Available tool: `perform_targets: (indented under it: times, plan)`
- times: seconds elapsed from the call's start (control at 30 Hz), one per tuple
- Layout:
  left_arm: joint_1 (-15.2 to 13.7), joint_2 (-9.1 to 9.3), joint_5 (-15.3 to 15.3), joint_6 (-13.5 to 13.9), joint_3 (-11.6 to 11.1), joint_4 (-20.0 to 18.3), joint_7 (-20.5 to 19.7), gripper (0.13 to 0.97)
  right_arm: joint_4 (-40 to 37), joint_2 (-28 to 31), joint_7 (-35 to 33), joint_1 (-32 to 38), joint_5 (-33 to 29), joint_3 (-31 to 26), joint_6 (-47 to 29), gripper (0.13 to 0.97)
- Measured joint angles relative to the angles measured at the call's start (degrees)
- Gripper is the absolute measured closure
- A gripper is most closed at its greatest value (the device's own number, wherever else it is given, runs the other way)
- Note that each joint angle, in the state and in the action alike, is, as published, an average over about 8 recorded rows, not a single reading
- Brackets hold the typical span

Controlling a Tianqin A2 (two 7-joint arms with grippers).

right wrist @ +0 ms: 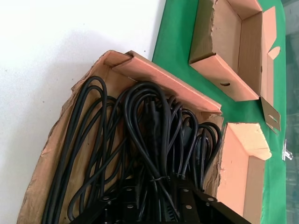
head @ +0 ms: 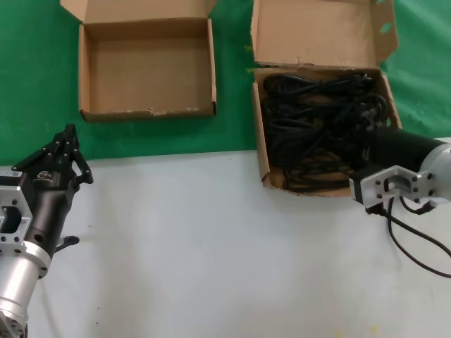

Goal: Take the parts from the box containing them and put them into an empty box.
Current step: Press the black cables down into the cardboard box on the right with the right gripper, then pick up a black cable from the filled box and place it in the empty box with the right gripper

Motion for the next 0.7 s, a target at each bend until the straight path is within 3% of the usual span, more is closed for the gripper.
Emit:
perform_targets:
  times: [0.4,0.7]
  plan:
    - [0.0,0.00,0.0,0.0,0.0,0.0,0.0,0.952,-0.1,-0.5,0.3,-0.1,-1.0,0.3,-0.3,0.893]
    - [0.0,0.00,0.0,0.0,0.0,0.0,0.0,0.952,0.3,-0.5,0.6,-0.3,-1.1,0.8,-0.3,0.895]
